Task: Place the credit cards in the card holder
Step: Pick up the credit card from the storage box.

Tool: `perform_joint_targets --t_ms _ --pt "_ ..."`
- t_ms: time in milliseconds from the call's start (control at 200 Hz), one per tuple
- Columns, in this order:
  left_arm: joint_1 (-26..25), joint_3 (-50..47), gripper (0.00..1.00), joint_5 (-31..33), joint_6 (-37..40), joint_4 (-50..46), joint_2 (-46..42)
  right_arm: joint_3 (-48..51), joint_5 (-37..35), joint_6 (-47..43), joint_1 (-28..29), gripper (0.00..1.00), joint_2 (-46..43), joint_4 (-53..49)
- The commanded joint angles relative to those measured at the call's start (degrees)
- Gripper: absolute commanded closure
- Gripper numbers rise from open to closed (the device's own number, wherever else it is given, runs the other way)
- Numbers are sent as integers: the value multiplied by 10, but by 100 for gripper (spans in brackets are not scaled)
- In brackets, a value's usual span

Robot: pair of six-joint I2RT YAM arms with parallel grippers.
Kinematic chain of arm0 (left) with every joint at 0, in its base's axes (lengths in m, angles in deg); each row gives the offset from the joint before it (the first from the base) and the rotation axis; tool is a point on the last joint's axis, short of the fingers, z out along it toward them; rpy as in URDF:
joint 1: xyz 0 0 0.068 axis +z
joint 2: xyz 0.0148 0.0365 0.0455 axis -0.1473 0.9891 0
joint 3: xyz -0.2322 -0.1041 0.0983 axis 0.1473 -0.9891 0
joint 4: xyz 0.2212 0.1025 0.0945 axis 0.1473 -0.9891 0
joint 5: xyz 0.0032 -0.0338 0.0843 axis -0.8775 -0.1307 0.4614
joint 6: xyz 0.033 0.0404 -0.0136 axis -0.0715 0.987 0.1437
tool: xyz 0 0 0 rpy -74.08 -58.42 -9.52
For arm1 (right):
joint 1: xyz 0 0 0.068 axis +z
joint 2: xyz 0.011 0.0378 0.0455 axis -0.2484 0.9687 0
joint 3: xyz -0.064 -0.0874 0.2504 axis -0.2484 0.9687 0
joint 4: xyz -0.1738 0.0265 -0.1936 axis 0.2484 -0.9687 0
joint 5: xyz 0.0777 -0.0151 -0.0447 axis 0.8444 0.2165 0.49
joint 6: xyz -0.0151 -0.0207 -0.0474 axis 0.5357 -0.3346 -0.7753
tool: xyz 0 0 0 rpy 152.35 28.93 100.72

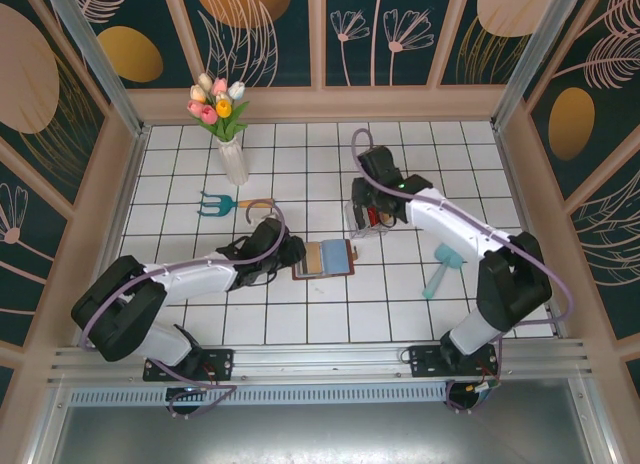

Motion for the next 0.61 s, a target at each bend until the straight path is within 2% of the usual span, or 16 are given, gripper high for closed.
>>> perform_joint_targets --t_ms 0,225,600 --pt "-3 47 48 -44 22 17 19 -25 -15 -66 9 58 48 -53" --pt "-4 83 46 -97 15 54 72 -54 -38 -75 24 57 107 -63" --pt "-9 81 46 -96 4 63 82 -78 -183 -78 63 57 174 -84"
